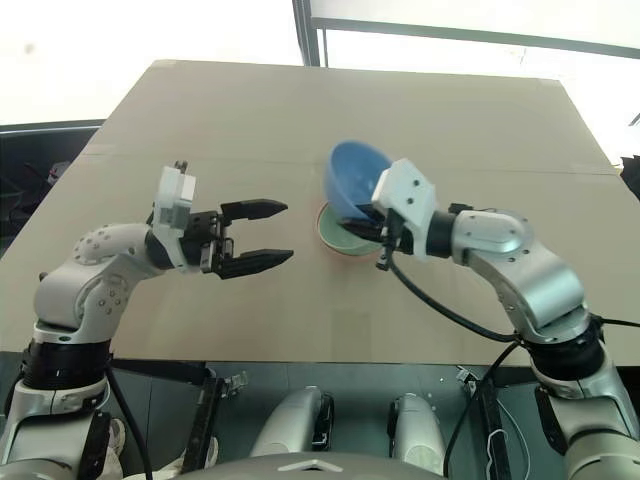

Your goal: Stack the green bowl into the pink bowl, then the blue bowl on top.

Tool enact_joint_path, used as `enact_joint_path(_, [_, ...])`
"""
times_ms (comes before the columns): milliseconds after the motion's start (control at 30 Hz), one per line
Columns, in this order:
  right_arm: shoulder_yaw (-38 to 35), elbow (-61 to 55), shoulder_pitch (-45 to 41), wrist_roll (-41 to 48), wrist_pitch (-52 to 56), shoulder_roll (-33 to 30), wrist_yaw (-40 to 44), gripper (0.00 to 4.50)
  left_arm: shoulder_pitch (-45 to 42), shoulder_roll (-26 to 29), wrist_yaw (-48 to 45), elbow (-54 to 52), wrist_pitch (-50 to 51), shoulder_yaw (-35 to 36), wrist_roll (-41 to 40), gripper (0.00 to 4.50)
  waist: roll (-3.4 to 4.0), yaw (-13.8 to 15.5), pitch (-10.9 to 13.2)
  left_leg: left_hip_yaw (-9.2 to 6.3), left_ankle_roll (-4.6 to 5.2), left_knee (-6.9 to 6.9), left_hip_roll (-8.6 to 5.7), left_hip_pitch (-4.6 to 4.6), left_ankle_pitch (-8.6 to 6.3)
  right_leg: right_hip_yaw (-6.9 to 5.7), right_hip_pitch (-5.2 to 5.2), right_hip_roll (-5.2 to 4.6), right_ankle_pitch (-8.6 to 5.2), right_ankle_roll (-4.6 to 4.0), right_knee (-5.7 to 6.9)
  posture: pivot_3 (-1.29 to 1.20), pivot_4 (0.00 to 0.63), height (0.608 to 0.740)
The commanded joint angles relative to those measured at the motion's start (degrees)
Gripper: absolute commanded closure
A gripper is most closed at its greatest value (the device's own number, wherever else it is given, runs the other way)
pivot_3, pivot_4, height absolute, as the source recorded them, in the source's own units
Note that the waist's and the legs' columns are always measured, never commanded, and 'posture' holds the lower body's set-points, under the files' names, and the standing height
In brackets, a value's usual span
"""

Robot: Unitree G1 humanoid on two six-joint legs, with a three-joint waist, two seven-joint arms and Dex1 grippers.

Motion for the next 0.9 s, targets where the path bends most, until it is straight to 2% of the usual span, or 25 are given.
enact_joint_path(33, [1.4,2.7,-1.3,-4.1,-4.1,-0.3,0.1,2.17,1.8,1.1,0.8,-2.3,-1.0,2.6,-0.5,0.0,0.0,0.0,0.0,0.0,0.0,0.0,0.0,0.0,0.0,0.0,0.0,0.0,0.0,0.0,0.0,0.0,0.15,0.698])
enact_joint_path(100, [0.9,2.9,-1.5,-4.8,-4.9,0.0,-0.2,1.26,3.0,1.4,1.3,-3.0,-1.0,3.1,-0.6,0.0,0.0,0.0,0.0,0.0,0.0,0.0,0.0,-0.02,0.0,0.01,-0.02,-0.01,0.0,0.0,0.0,0.0,0.15,0.698])
enact_joint_path(133, [0.2,2.6,-1.4,-4.8,-5.1,0.0,-0.3,1.18,3.5,1.3,2.0,-3.4,-1.3,3.4,-0.4,0.0,0.0,0.0,0.0,0.0,0.0,0.0,0.0,-0.02,0.0,0.01,-0.03,-0.01,0.0,0.0,0.0,0.0,0.15,0.698])
enact_joint_path(167, [-1.0,1.9,-1.3,-4.3,-5.0,-0.3,-0.2,0.56,4.1,1.2,2.9,-3.9,-1.1,3.8,-0.4,0.0,0.0,0.0,0.0,0.0,0.0,-0.01,0.01,-0.02,0.0,0.0,-0.03,-0.01,0.0,0.0,0.0,0.0,0.15,0.698])
enact_joint_path(267, [-7.9,-1.8,1.0,-0.1,-3.1,0.0,-2.2,0.56,6.2,-1.6,8.6,-4.5,-7.3,4.7,4.9,0.0,0.01,0.1,0.0,-0.01,-0.01,-0.02,0.02,-0.03,0.0,-0.02,-0.03,0.0,0.0,0.0,-0.01,0.0,0.15,0.698])
enact_joint_path(367, [-15.1,-4.3,5.8,4.7,-3.0,-0.6,-1.9,0.56,8.2,-3.1,10.4,-4.6,-7.7,5.9,4.0,0.0,-0.06,0.2,0.0,-0.06,-0.01,-0.02,0.0,-0.05,0.0,-0.08,0.02,-0.04,0.01,-0.01,-0.02,0.0,0.15,0.698])
enact_joint_path(533, [-26.9,-3.1,19.9,8.2,-3.1,-9.3,5.1,0.56,13.6,-3.3,14.8,-5.9,-9.2,6.1,7.7,0.0,-0.04,0.2,0.0,-0.08,0.01,-0.03,-0.01,0.0,-0.01,-0.11,0.11,-0.07,0.0,-0.01,-0.05,0.0,0.15,0.698])
enact_joint_path(600, [-33.1,-0.4,26.2,10.5,-4.1,-11.1,8.2,0.05,15.4,-3.0,15.3,-7.0,-8.0,6.9,6.5,0.0,-0.04,0.1,0.0,-0.04,0.02,-0.03,0.0,0.02,-0.02,-0.07,0.11,-0.07,0.0,-0.01,-0.04,0.0,0.15,0.698])
enact_joint_path(700, [-39.8,2.3,34.9,10.5,-6.4,-13.9,13.0,0.02,17.8,-1.6,15.1,-8.0,-6.2,8.6,4.9,0.0,-0.02,0.1,0.0,-0.02,0.02,-0.03,0.06,0.08,-0.02,-0.04,0.13,-0.06,0.0,-0.01,-0.01,0.0,0.15,0.698])
enact_joint_path(900, [-44.9,3.8,40.4,9.8,-10.4,-14.9,14.2,0.02,20.0,-0.1,15.3,-8.5,-5.4,10.4,4.4,0.0,0.02,-0.1,-0.1,0.17,0.04,-0.03,0.1,0.27,-0.04,0.26,0.15,-0.06,0.0,-0.02,0.0,0.0,0.15,0.698])
